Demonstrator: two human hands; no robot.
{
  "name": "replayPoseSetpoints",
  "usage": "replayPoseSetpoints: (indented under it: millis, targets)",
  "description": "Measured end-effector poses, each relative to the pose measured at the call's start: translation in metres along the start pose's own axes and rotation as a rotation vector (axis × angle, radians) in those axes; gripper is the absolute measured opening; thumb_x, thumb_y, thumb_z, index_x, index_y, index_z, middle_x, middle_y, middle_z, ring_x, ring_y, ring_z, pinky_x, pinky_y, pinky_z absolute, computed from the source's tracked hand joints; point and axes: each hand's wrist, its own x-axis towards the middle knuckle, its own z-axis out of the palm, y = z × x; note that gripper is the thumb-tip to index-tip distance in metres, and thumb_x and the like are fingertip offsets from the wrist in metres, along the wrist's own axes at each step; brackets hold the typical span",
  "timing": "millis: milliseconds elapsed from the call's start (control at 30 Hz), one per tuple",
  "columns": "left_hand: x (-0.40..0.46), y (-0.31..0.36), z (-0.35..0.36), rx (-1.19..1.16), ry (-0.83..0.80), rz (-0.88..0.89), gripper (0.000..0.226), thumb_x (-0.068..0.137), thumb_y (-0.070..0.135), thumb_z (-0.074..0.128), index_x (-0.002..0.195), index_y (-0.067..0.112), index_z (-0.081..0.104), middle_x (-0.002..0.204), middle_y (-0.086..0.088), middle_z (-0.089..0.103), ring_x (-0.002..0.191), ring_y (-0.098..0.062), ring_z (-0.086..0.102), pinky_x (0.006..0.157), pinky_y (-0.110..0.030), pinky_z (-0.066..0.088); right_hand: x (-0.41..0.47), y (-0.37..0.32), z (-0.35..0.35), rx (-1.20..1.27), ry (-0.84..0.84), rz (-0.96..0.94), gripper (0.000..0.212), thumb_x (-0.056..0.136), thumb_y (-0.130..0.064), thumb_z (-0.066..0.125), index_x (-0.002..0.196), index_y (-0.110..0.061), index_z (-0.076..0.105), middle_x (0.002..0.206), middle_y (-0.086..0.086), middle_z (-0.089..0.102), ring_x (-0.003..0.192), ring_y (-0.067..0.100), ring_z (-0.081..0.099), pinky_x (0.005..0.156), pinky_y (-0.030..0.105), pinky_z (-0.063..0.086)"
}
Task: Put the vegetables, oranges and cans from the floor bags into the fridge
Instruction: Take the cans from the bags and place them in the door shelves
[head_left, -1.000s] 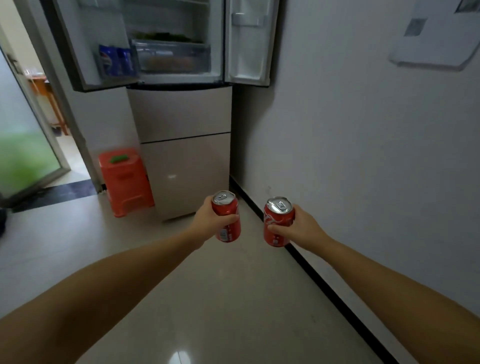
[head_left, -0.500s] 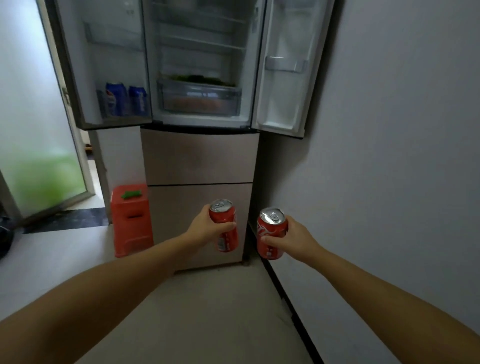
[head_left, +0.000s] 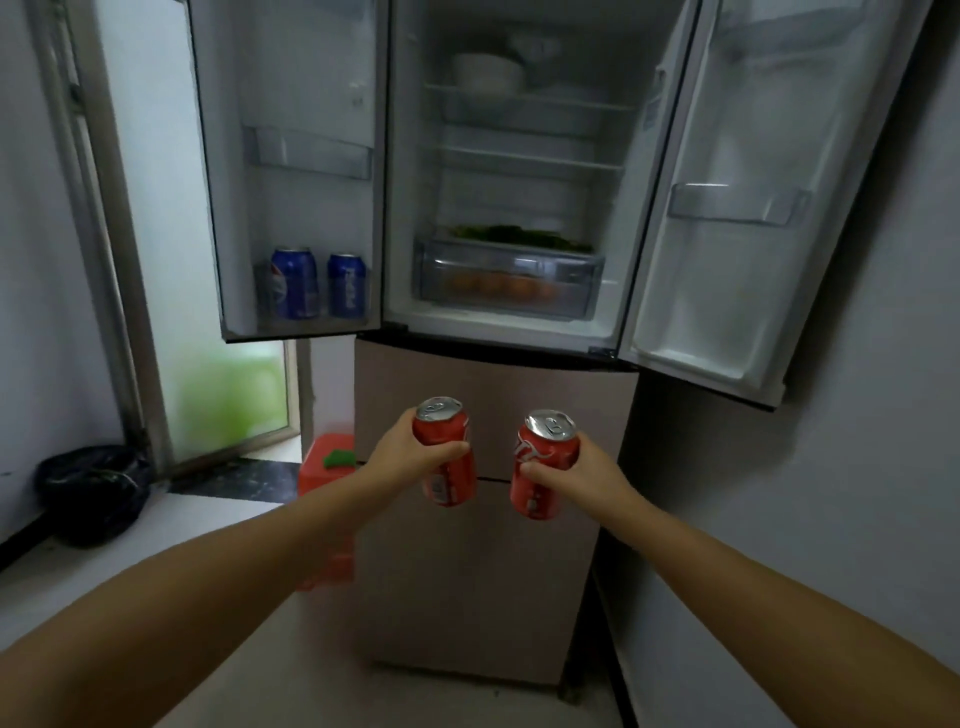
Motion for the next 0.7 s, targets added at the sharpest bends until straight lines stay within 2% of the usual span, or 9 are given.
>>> replayPoseSetpoints:
  millis: [133, 267, 367, 433, 533, 600, 700]
  targets:
    - [0.092, 0.022, -0.019, 0.002, 0.062, 0.078, 0.066, 0.073, 0.028, 0.079, 0.129, 0.024, 0.045, 0.117, 0.002, 0.059, 0.11, -0.018, 0.056, 0.096, -0.039, 0.048, 0.104, -0.027, -0.004, 0.009, 0.014, -0.112, 0.064, 0.072, -0.029, 0.081, 0.127, -0.017, 0.051, 0.117, -0.002, 0.062, 0.107, 0.014, 0.059, 0.09, 0.028, 0.046]
    - [0.177, 0.064, -0.047, 0.05, 0.071, 0.149, 0.061, 0.076, 0.025, 0.077, 0.126, 0.027, 0.041, 0.107, 0.009, 0.054, 0.104, -0.013, 0.053, 0.091, -0.034, 0.045, 0.201, -0.07, -0.01, 0.045, 0.033, -0.225, 0.068, 0.073, -0.031, 0.08, 0.131, -0.017, 0.047, 0.121, -0.001, 0.06, 0.112, 0.016, 0.057, 0.09, 0.028, 0.046]
    - [0.229, 0.105, -0.077, 0.042, 0.144, 0.208, 0.066, 0.073, 0.026, 0.079, 0.128, 0.023, 0.043, 0.114, 0.004, 0.059, 0.105, -0.016, 0.058, 0.094, -0.038, 0.048, 0.26, -0.111, -0.018, 0.095, 0.032, -0.336, 0.068, 0.075, -0.032, 0.078, 0.133, -0.018, 0.046, 0.123, -0.002, 0.059, 0.111, 0.015, 0.056, 0.089, 0.028, 0.046]
    - [0.252, 0.133, -0.101, 0.053, 0.227, 0.263, 0.062, 0.072, 0.025, 0.081, 0.124, 0.02, 0.048, 0.113, 0.0, 0.063, 0.1, -0.015, 0.062, 0.091, -0.036, 0.051, 0.292, -0.145, -0.02, 0.143, 0.025, -0.409, 0.065, 0.075, -0.029, 0.078, 0.131, -0.016, 0.048, 0.117, -0.002, 0.061, 0.108, 0.014, 0.058, 0.086, 0.027, 0.045]
    - [0.268, 0.18, -0.139, 0.128, 0.288, 0.344, 0.054, 0.074, 0.023, 0.079, 0.12, 0.021, 0.05, 0.105, 0.003, 0.064, 0.094, -0.011, 0.061, 0.084, -0.031, 0.05, 0.339, -0.202, -0.019, 0.2, -0.012, -0.55, 0.055, 0.074, -0.025, 0.079, 0.121, -0.019, 0.051, 0.107, -0.005, 0.061, 0.102, 0.013, 0.06, 0.083, 0.025, 0.047]
    - [0.272, 0.213, -0.164, 0.182, 0.333, 0.418, 0.047, 0.076, 0.021, 0.077, 0.117, 0.022, 0.054, 0.101, 0.004, 0.065, 0.092, -0.01, 0.062, 0.084, -0.03, 0.051, 0.371, -0.24, -0.015, 0.222, -0.037, -0.675, 0.054, 0.072, -0.026, 0.08, 0.118, -0.018, 0.053, 0.109, -0.004, 0.064, 0.104, 0.014, 0.062, 0.087, 0.028, 0.05]
    - [0.278, 0.256, -0.197, 0.223, 0.472, 0.517, 0.029, 0.079, 0.02, 0.075, 0.102, 0.026, 0.058, 0.093, 0.006, 0.067, 0.083, -0.007, 0.064, 0.075, -0.026, 0.053, 0.406, -0.294, -0.002, 0.291, -0.07, -0.822, 0.059, 0.072, -0.026, 0.081, 0.123, -0.015, 0.053, 0.114, 0.0, 0.065, 0.104, 0.013, 0.063, 0.09, 0.03, 0.051]
